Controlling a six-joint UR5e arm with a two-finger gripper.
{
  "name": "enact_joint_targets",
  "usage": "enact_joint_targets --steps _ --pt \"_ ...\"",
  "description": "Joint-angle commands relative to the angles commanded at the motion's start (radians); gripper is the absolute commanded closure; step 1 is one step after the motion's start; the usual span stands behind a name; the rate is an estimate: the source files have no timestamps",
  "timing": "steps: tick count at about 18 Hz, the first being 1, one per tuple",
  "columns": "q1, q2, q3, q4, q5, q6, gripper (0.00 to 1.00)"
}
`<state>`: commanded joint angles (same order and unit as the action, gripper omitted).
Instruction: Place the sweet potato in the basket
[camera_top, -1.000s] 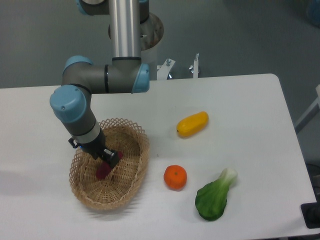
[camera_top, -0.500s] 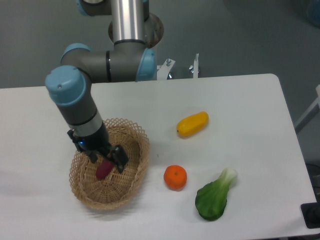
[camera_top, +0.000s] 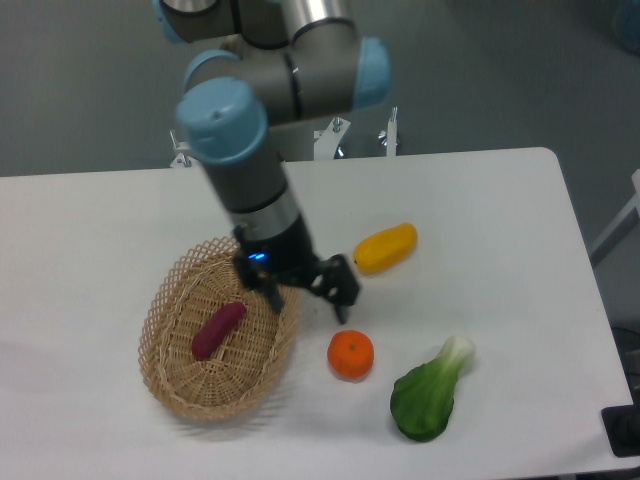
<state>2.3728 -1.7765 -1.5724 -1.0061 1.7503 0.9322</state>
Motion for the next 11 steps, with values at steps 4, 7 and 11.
enact_joint_targets --steps 4,7,11 --pt "0.132 0.061 -0.024 -0.078 -0.089 0.241 0.00" --pt "0.192 0.101 -0.058 -0.097 -0.118 0.379 0.00" --pt "0.210 0.114 -0.080 -0.097 -0.132 0.387 0.00"
